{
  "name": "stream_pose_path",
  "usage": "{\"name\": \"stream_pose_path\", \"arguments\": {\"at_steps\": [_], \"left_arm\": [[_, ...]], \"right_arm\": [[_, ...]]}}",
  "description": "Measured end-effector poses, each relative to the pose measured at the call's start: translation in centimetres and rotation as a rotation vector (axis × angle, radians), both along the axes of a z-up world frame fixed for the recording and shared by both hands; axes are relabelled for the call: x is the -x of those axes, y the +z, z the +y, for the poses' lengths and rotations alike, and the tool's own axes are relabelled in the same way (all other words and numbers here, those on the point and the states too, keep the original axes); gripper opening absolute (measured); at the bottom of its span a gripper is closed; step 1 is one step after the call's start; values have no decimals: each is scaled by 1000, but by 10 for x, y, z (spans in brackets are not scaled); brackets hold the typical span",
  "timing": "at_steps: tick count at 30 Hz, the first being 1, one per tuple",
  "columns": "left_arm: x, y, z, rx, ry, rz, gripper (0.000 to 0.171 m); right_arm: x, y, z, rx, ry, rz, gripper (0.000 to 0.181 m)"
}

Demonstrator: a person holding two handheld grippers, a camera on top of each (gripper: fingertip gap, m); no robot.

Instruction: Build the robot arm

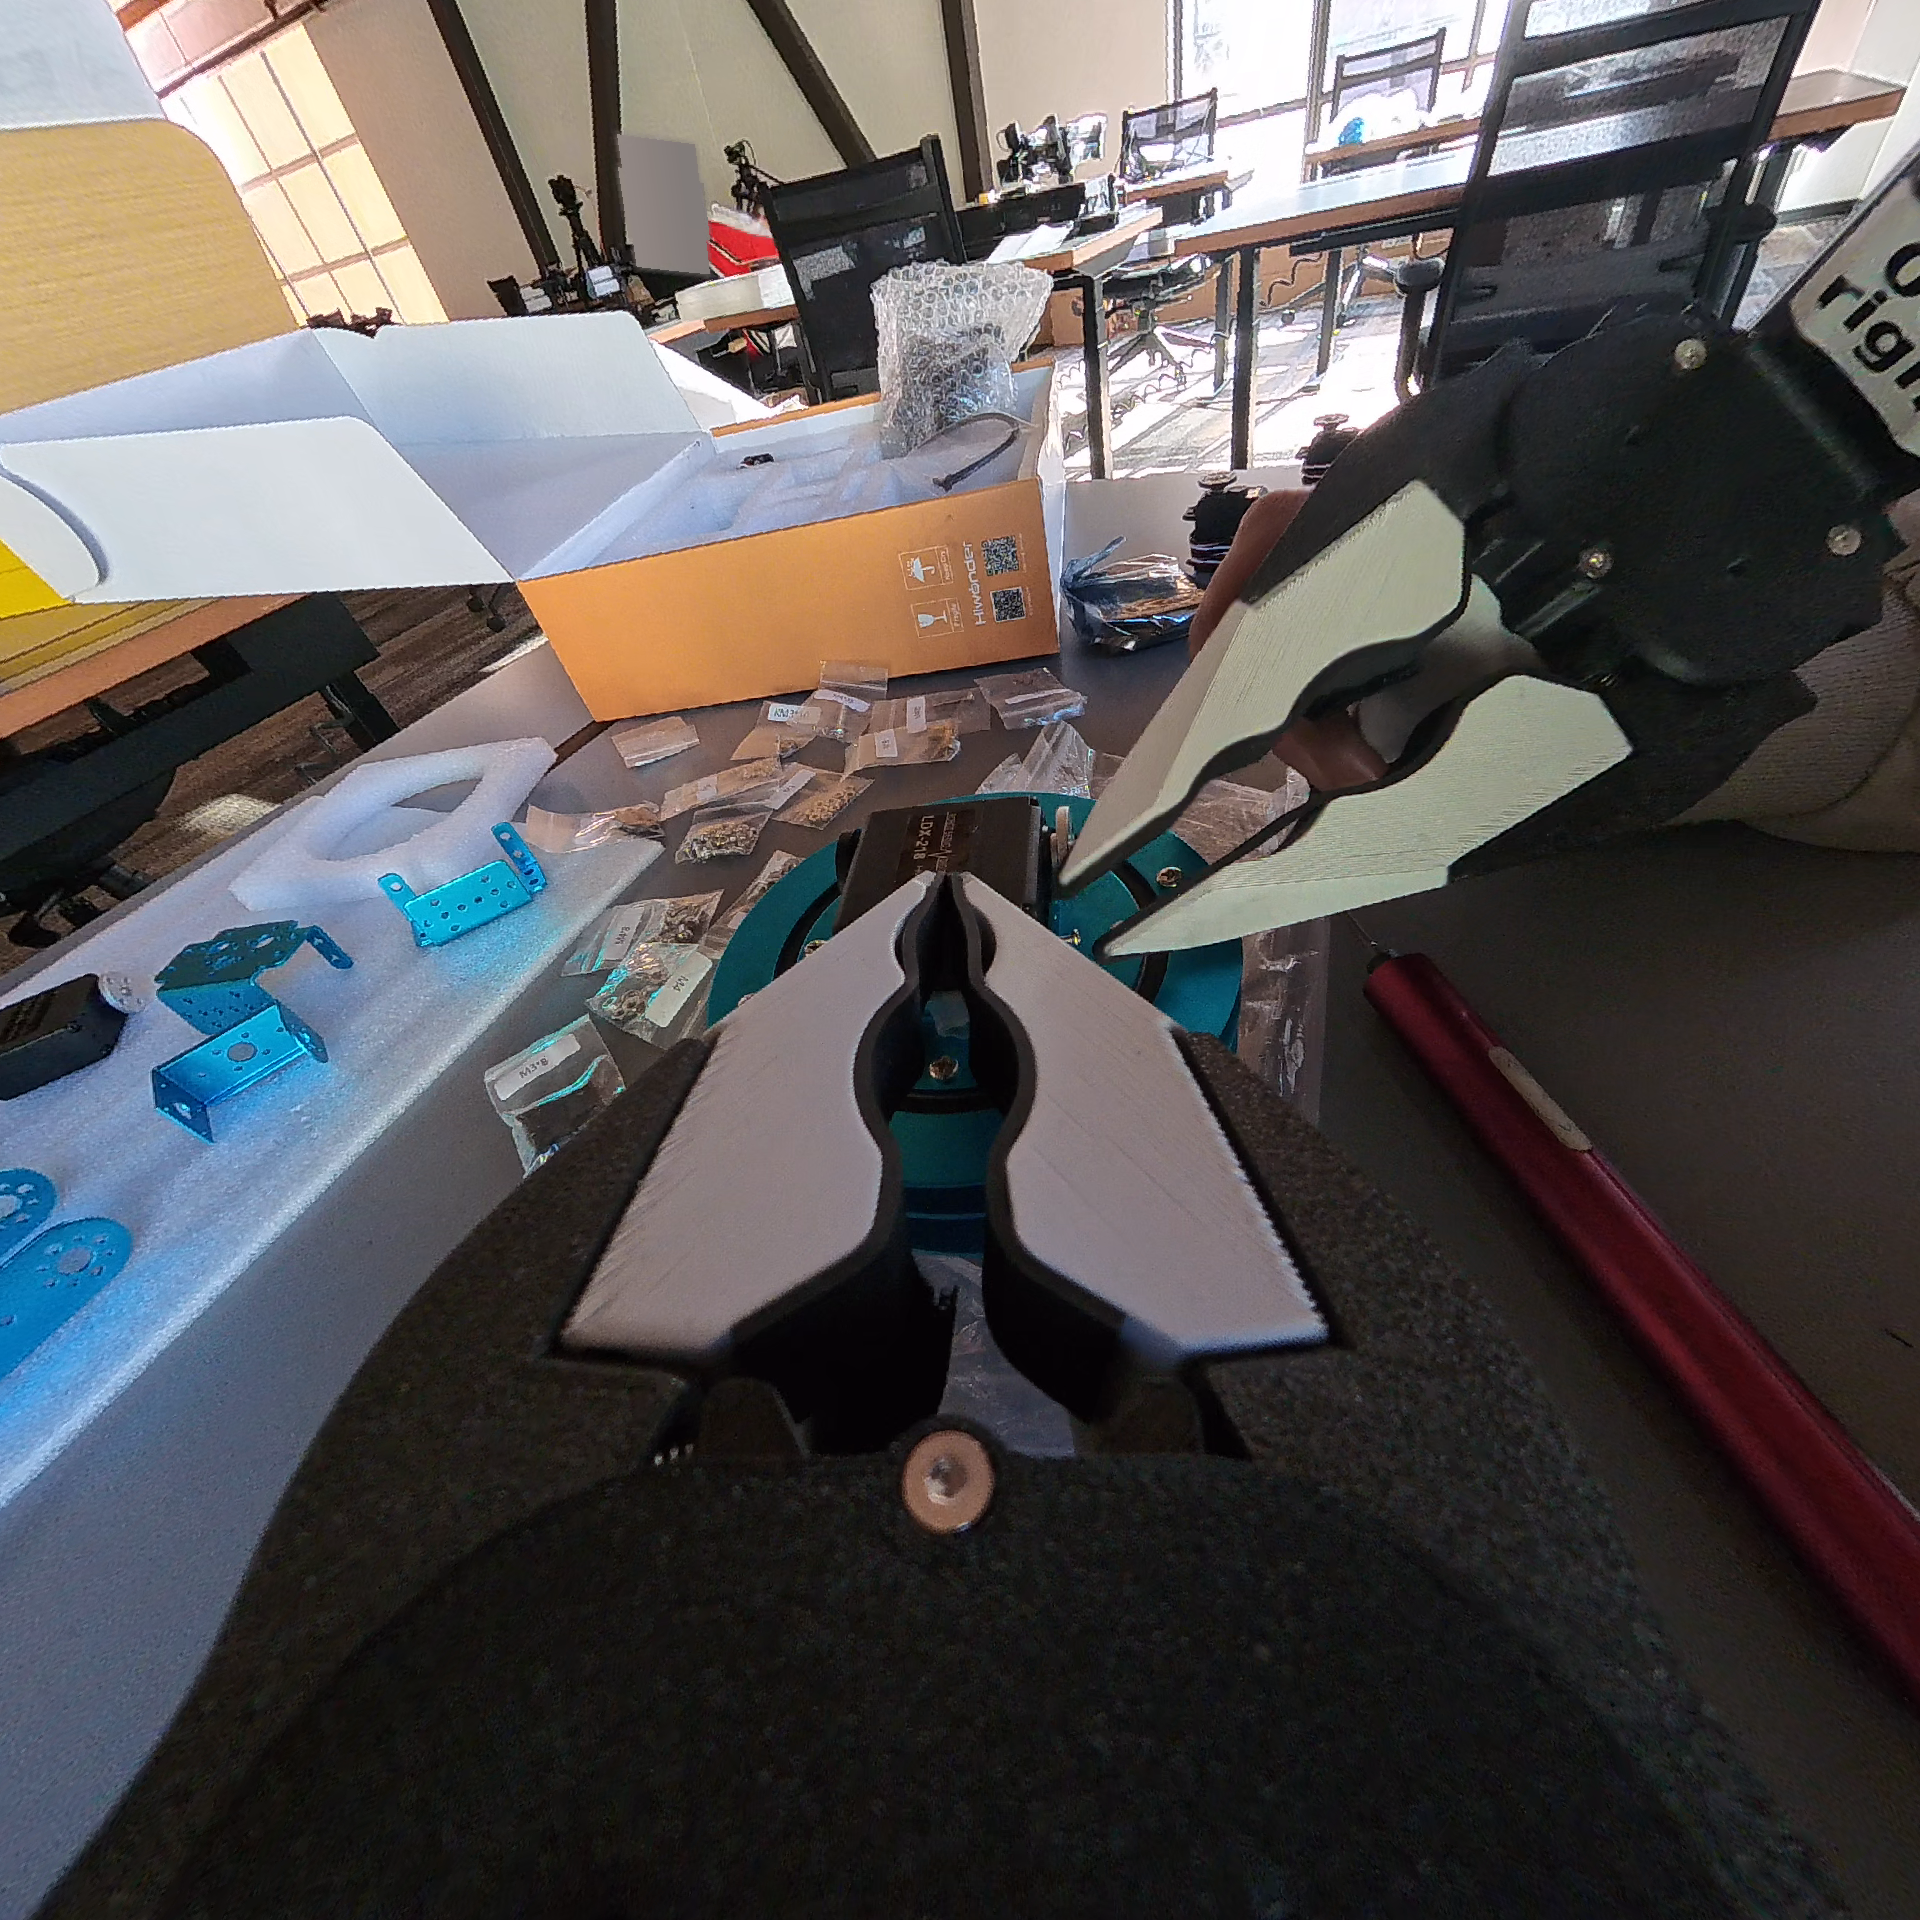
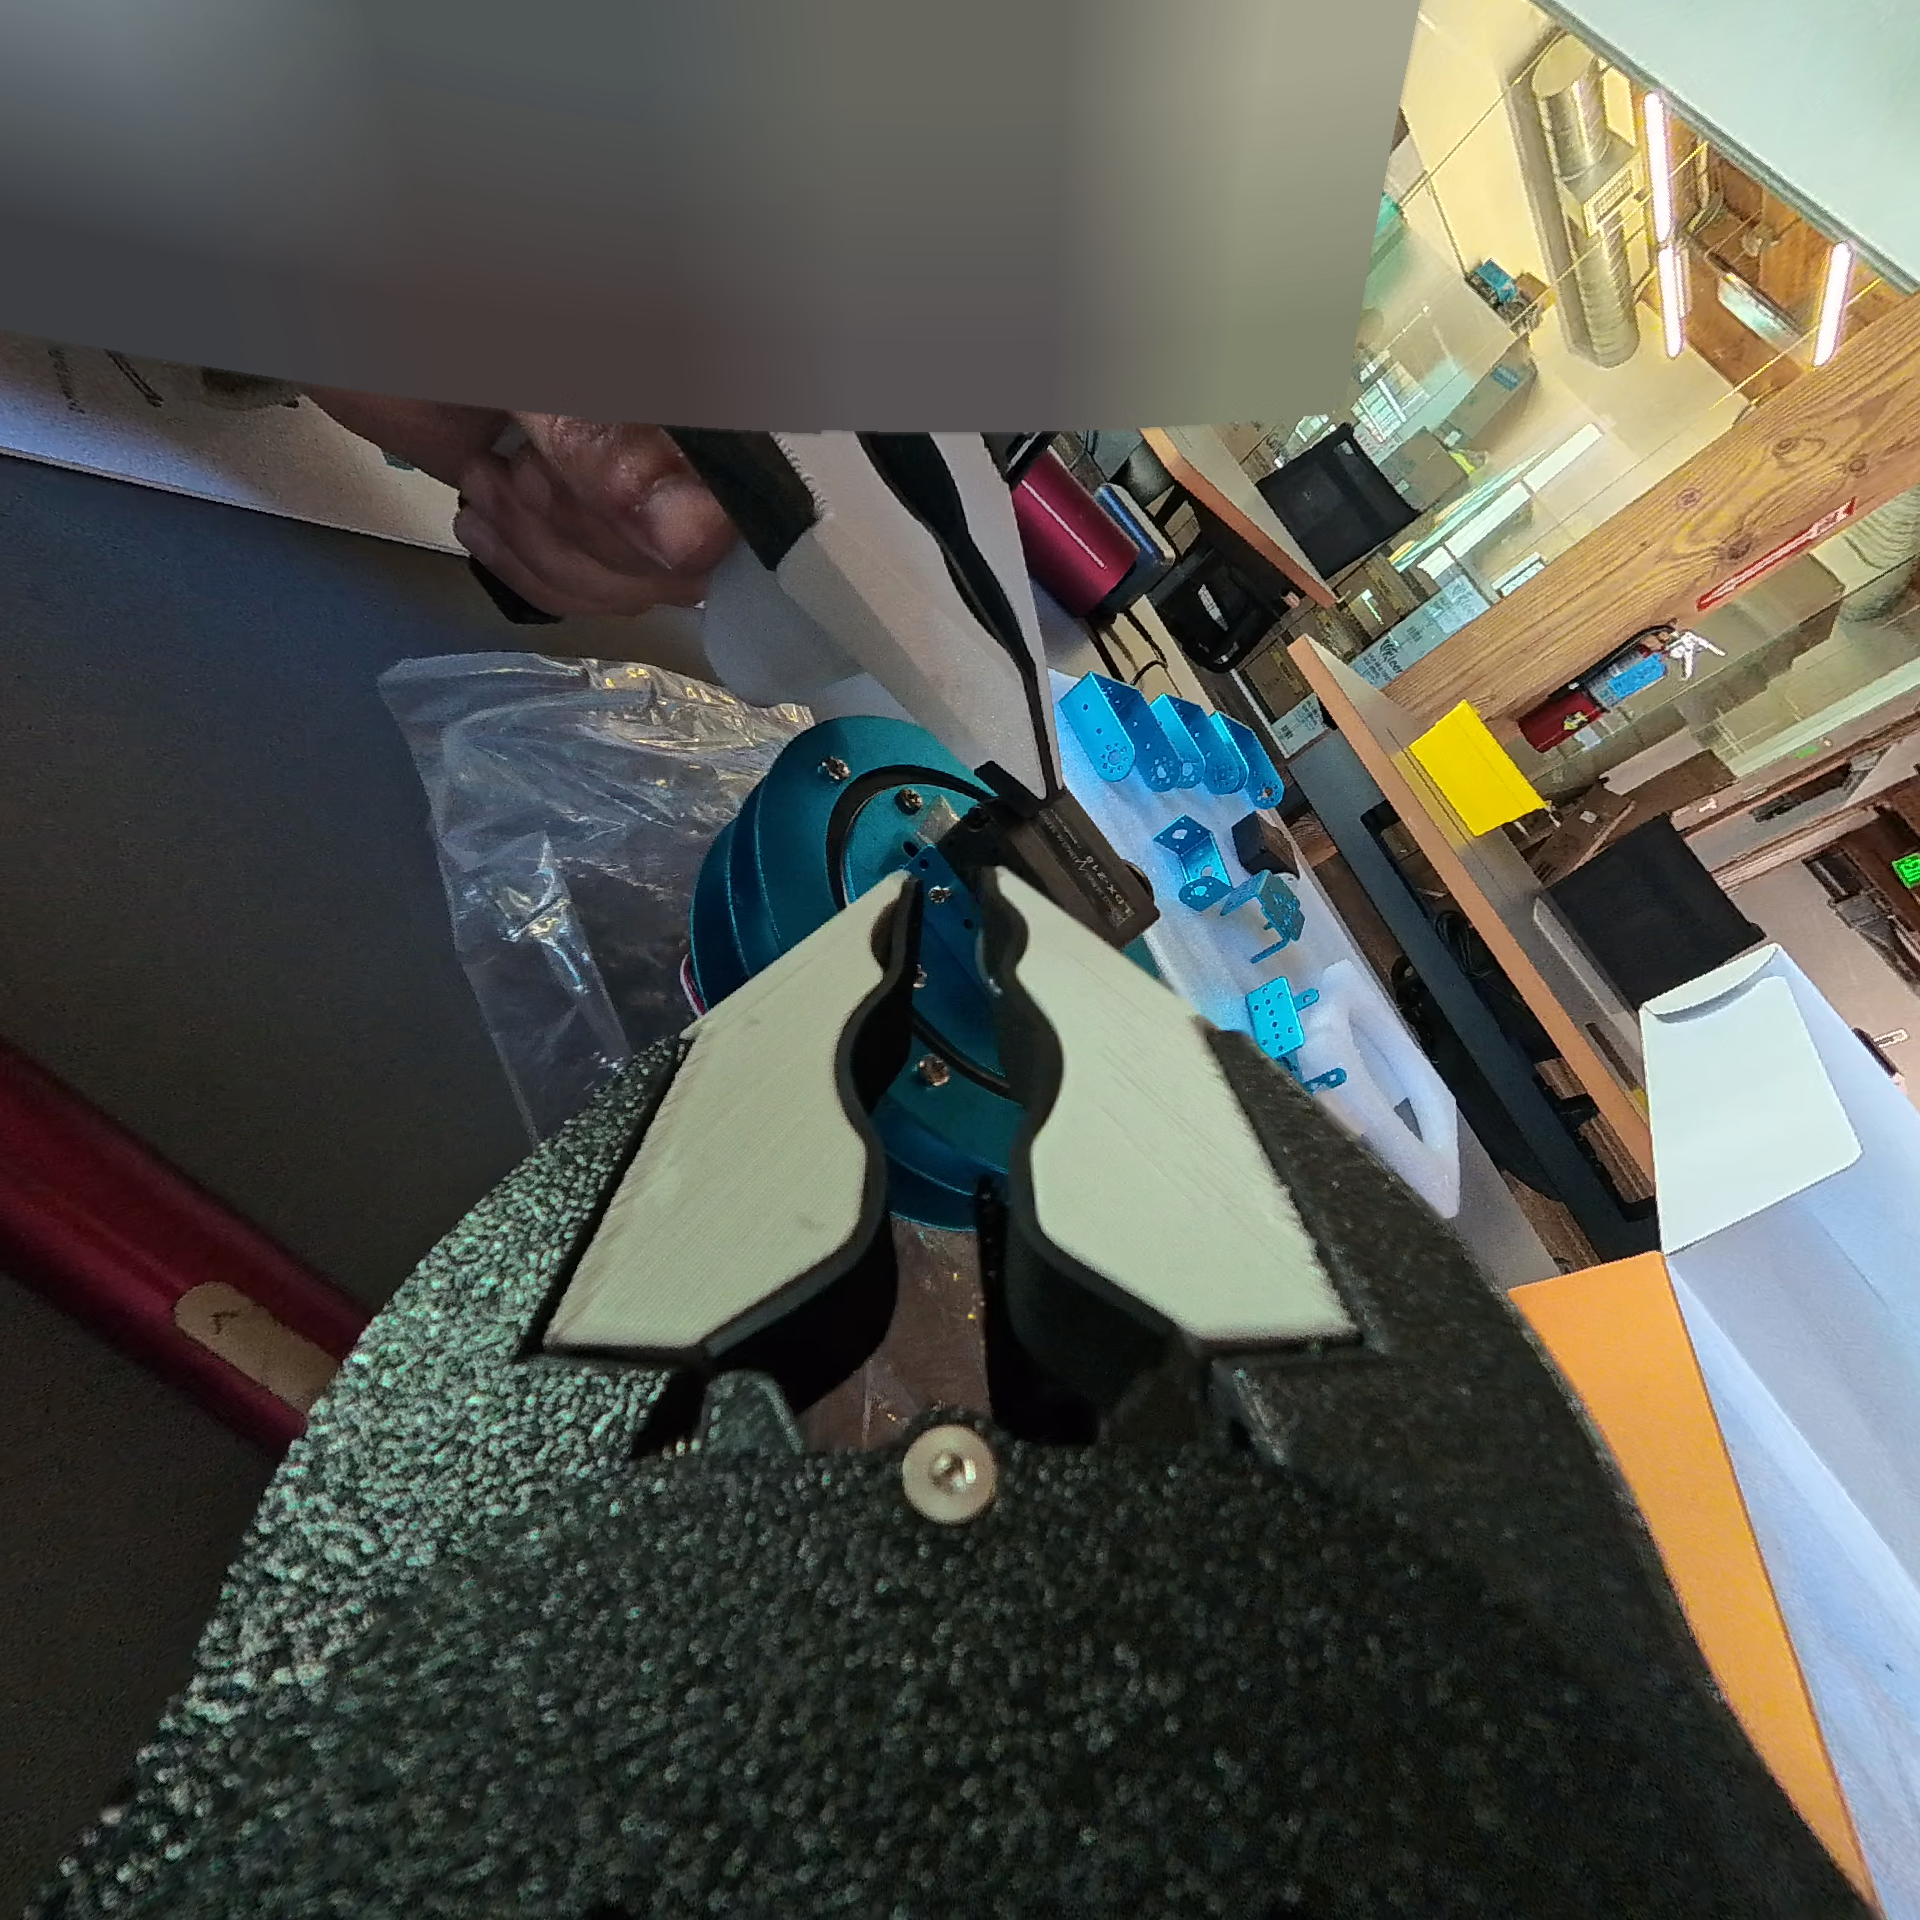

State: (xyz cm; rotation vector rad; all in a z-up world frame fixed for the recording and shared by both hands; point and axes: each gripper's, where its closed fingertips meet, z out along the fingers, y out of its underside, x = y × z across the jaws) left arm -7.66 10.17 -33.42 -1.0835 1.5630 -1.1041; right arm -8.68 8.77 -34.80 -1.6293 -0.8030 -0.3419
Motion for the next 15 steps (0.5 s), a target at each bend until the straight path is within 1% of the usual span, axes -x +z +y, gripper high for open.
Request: {"name": "stream_pose_path", "arguments": {"at_steps": [2, 3, 4, 7, 9, 11, 13, 14, 15], "left_arm": [[0, 0, 0, 0, 0, -1, 0], [0, 0, 0, 1, 1, -1, 0], [0, 0, 0, 1, 1, -2, 0], [0, 0, 0, 5, 2, -4, 0], [0, 0, 0, 12, 0, -4, 0], [1, 0, 0, 12, 0, -5, 0], [1, 0, 0, 2, 4, -7, 0], [1, 0, 0, -5, 7, -9, 0], [1, 0, 0, -12, 10, -10, 0]], "right_arm": [[-2, 4, -2, -16, -2, -3, 12], [-1, 6, -4, -17, 9, 3, 17], [0, 8, -7, -17, 22, 16, 22], [-5, 18, -14, -24, 37, 73, 28], [-13, 26, -17, -34, 11, 109, 30], [-20, 36, -20, -36, -26, 194, 29], [-19, 42, -26, 21, -78, 308, 28], [-18, 37, -30, 88, -120, 350, 27], [-18, 27, -36, 171, -179, 384, 35]]}}
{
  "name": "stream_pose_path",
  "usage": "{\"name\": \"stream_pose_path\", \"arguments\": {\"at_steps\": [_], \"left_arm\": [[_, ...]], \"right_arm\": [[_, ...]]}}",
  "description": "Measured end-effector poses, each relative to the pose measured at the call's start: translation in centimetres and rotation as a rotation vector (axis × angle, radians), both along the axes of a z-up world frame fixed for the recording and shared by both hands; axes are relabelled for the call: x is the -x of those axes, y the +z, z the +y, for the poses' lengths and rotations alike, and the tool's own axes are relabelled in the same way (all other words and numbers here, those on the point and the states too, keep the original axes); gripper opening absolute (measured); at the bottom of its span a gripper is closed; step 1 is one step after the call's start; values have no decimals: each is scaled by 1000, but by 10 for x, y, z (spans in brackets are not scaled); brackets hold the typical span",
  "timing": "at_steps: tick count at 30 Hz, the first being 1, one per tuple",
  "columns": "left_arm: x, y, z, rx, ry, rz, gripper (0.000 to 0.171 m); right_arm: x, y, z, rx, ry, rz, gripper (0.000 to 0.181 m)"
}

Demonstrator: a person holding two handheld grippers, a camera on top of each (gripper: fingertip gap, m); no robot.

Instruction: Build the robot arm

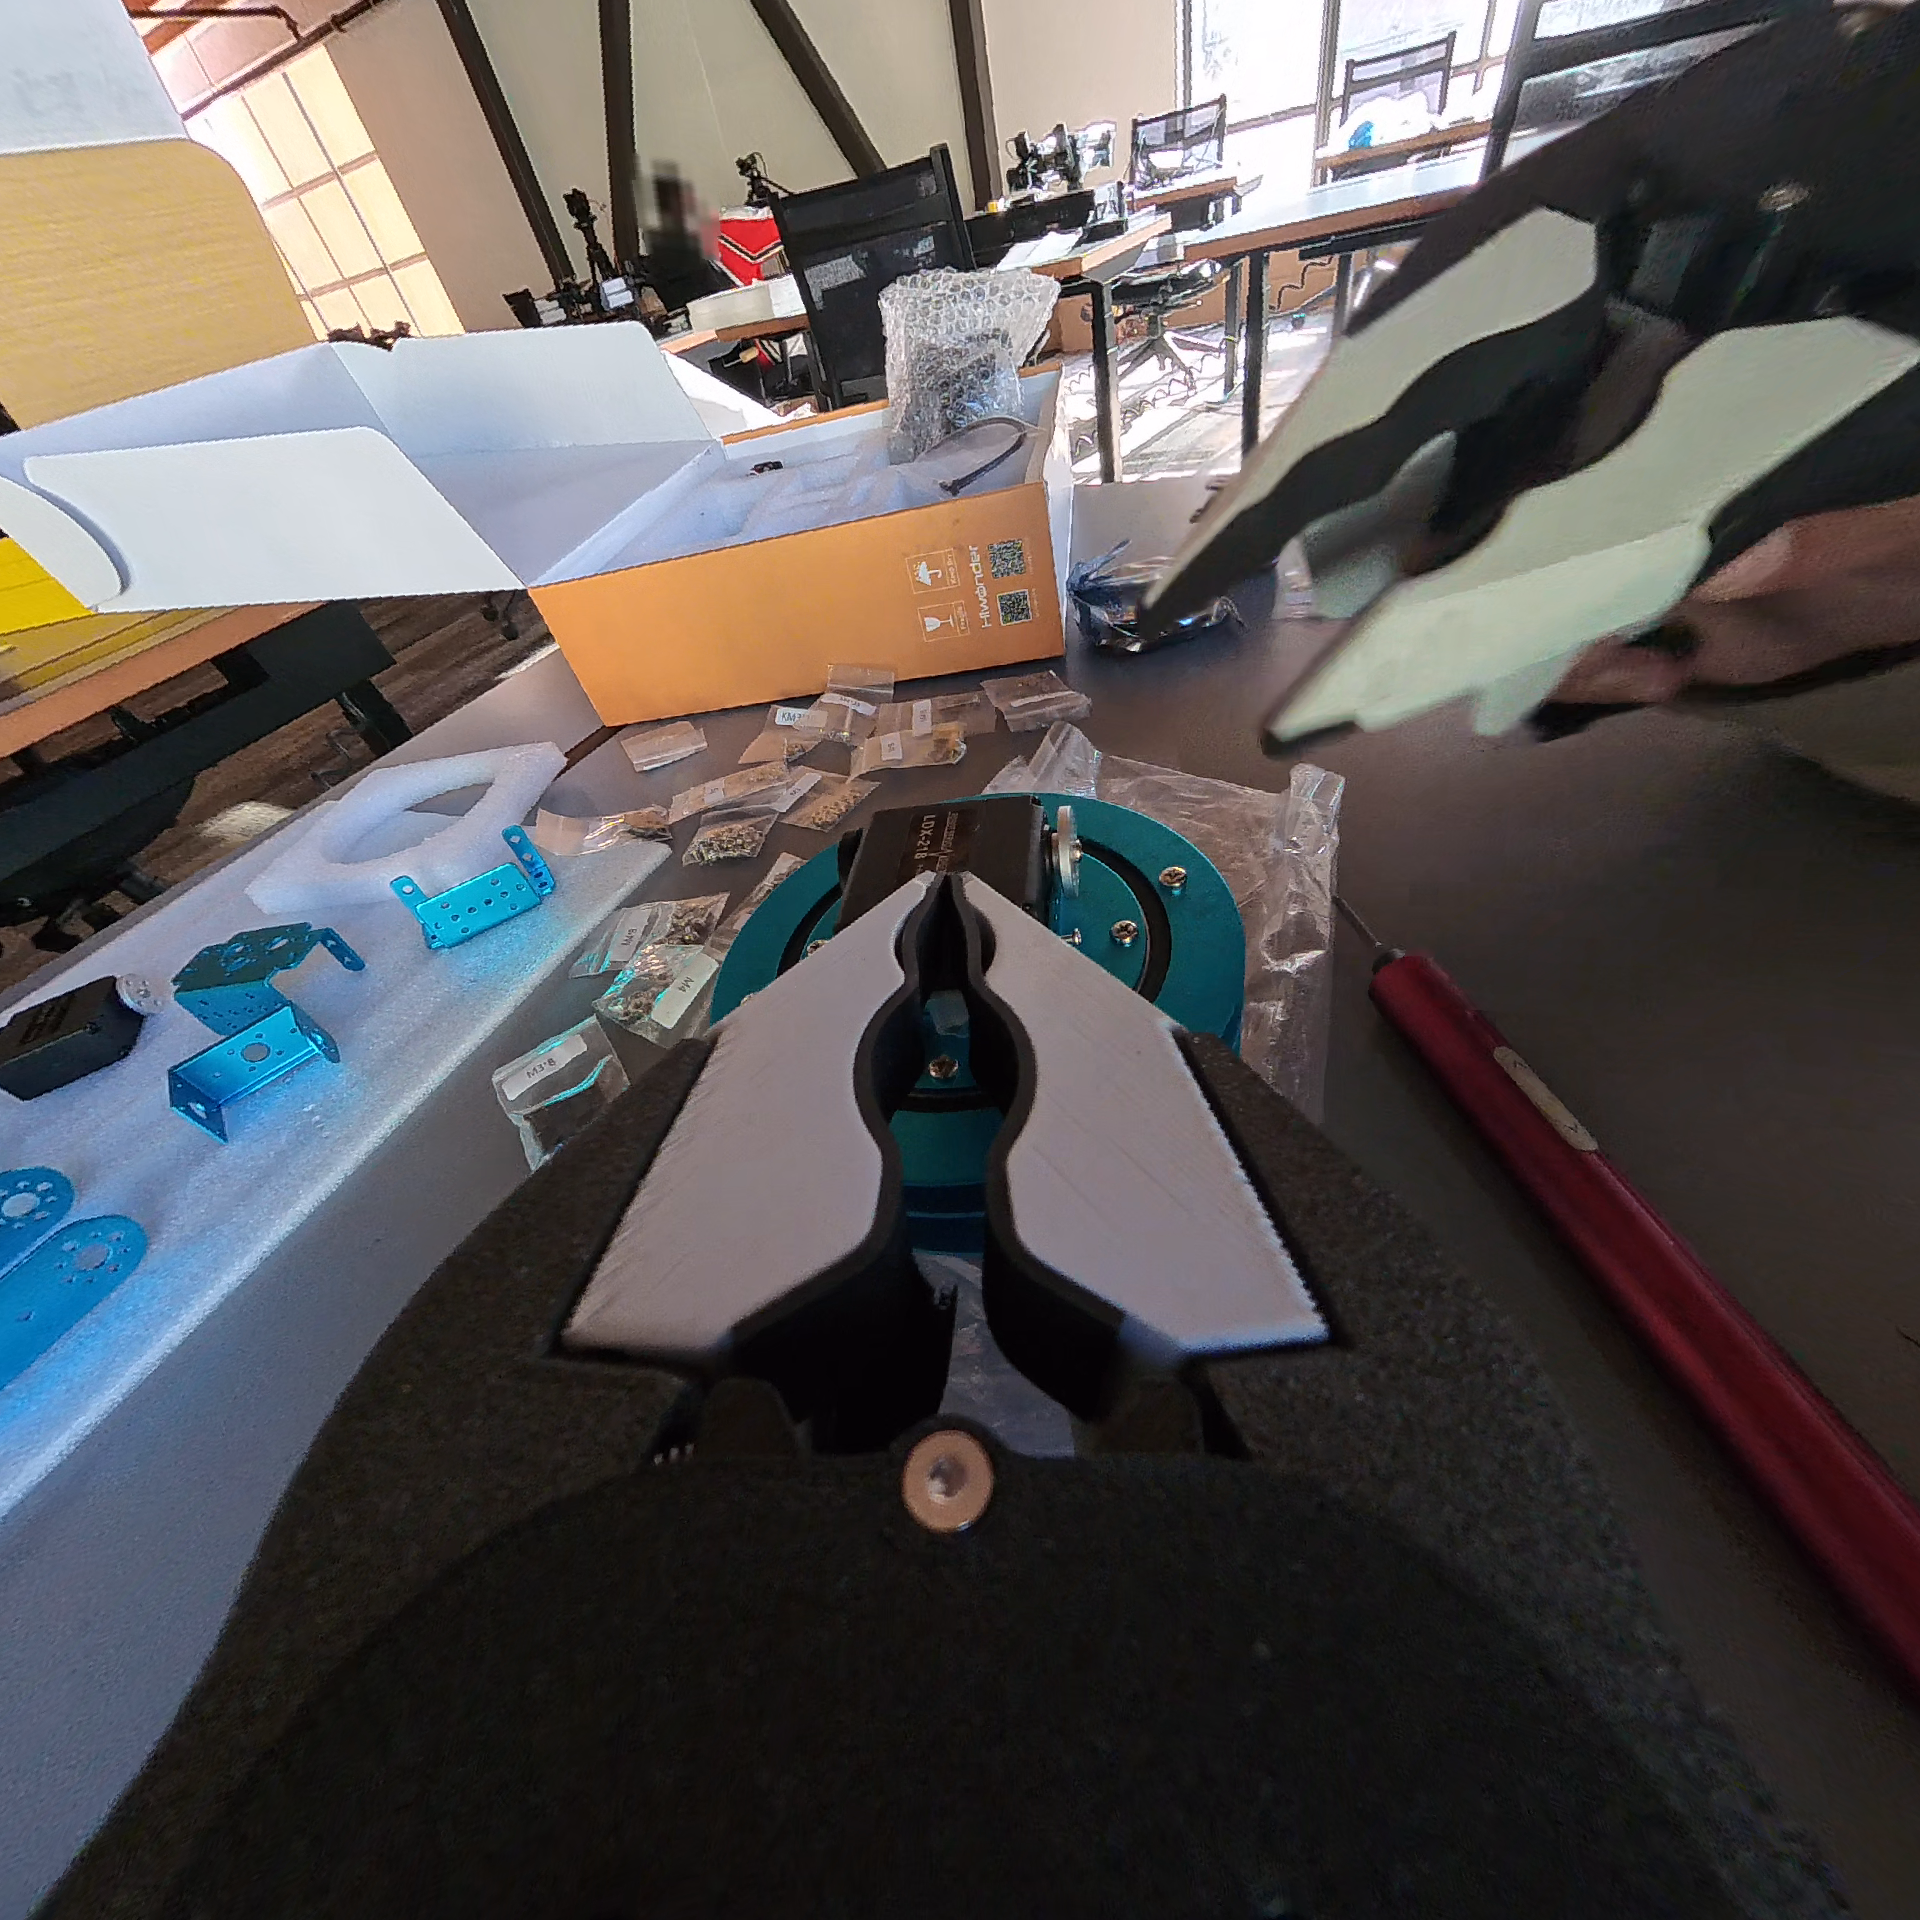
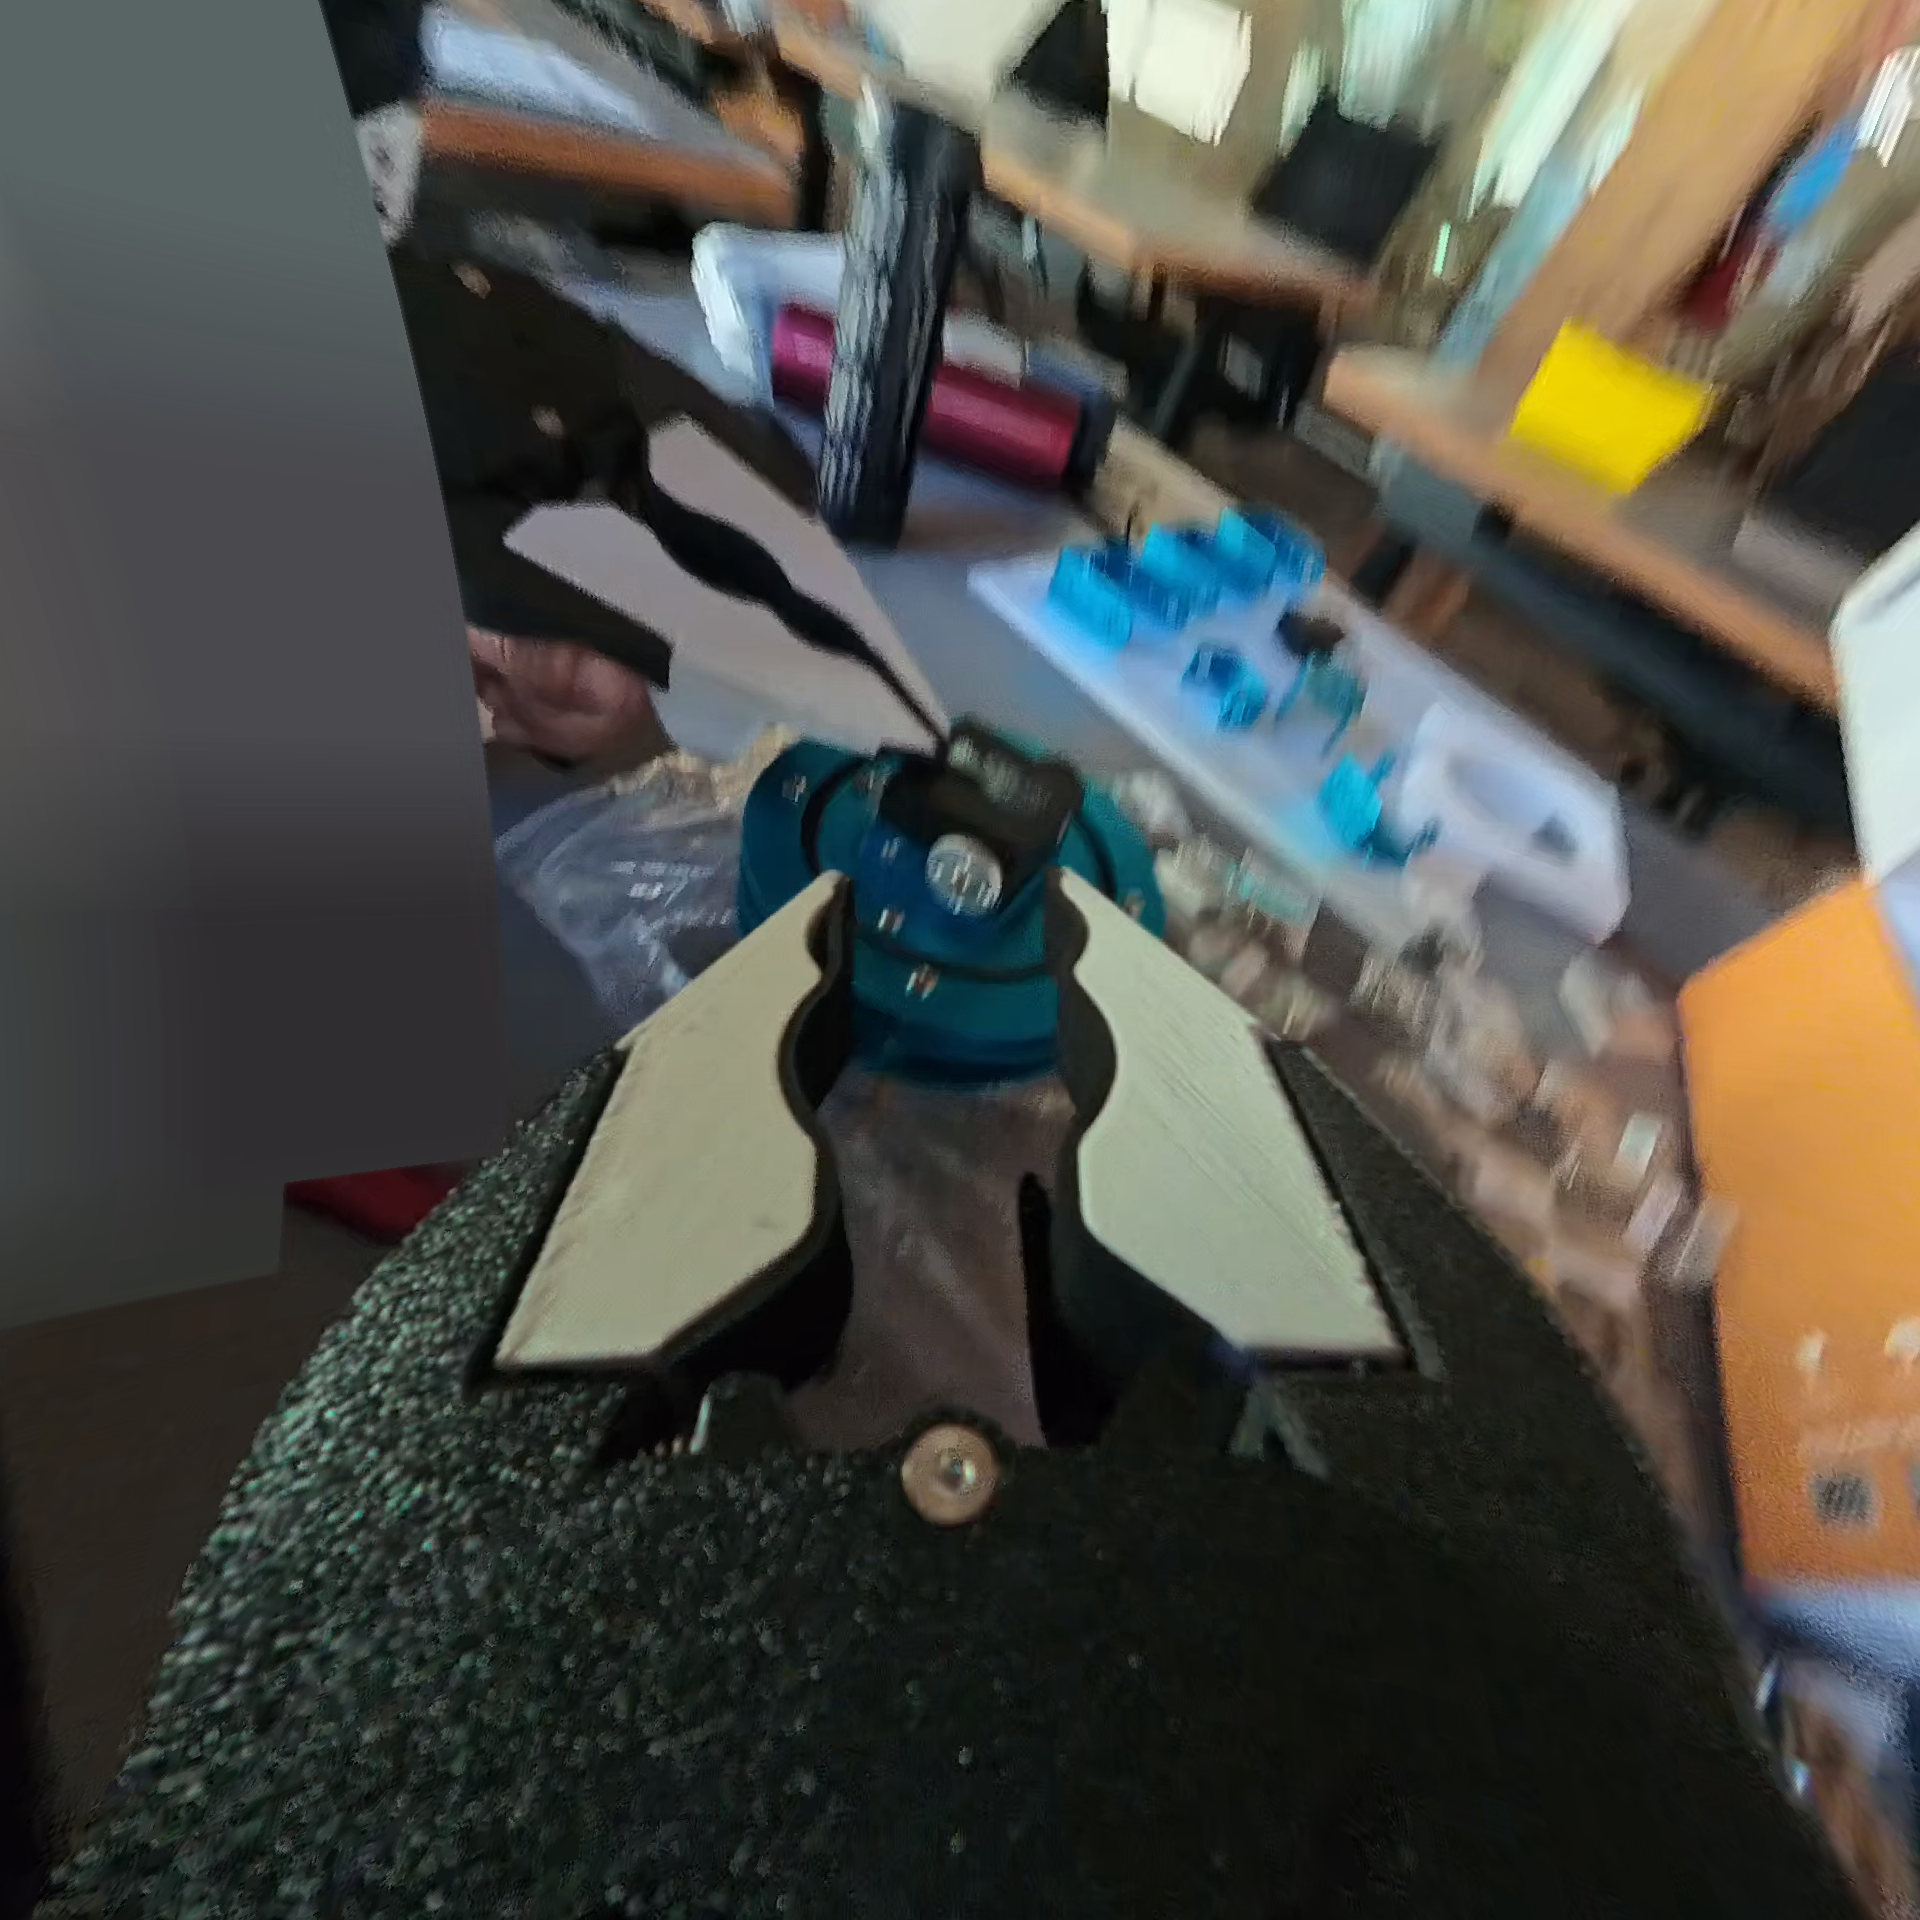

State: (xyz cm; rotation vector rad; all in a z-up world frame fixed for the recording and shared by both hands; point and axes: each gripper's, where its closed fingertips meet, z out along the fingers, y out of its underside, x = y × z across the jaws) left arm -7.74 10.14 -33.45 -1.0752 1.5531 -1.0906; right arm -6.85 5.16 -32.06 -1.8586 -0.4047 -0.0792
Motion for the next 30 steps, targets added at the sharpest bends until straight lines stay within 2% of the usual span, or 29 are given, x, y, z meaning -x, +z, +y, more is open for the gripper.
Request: {"name": "stream_pose_path", "arguments": {"at_steps": [3, 5, 7, 12, 15, 18, 21, 23, 27, 30], "left_arm": [[0, 0, 0, -14, 6, -2, 0], [1, 0, 0, -9, 7, -4, 0], [1, 0, 0, -4, 10, -4, 0], [2, 0, 0, -5, 12, -7, 0], [2, 0, 0, -8, 11, -9, 0], [2, 0, -1, -26, 11, -11, 0], [1, 0, -1, -16, 7, -15, 0], [1, 0, -1, -3, 3, -15, 0], [2, 0, -1, -5, 1, -17, 0], [2, 0, -1, -11, 2, -18, 0]], "right_arm": [[10, -42, -31, 325, -152, 207, 42], [28, -64, -52, 455, -245, 389, 48], [41, -74, -64, 430, -353, 497, 52], [75, -90, -75, 309, -549, 516, 65], [86, -90, -69, 274, -600, 440, 72], [94, -73, -56, 205, -576, 400, 68], [84, -47, -34, 65, -500, 274, 54], [73, -39, -18, 42, -443, 181, 51], [54, -30, 12, 43, -309, -70, 51], [42, -41, 23, 118, -235, -240, 61]]}}
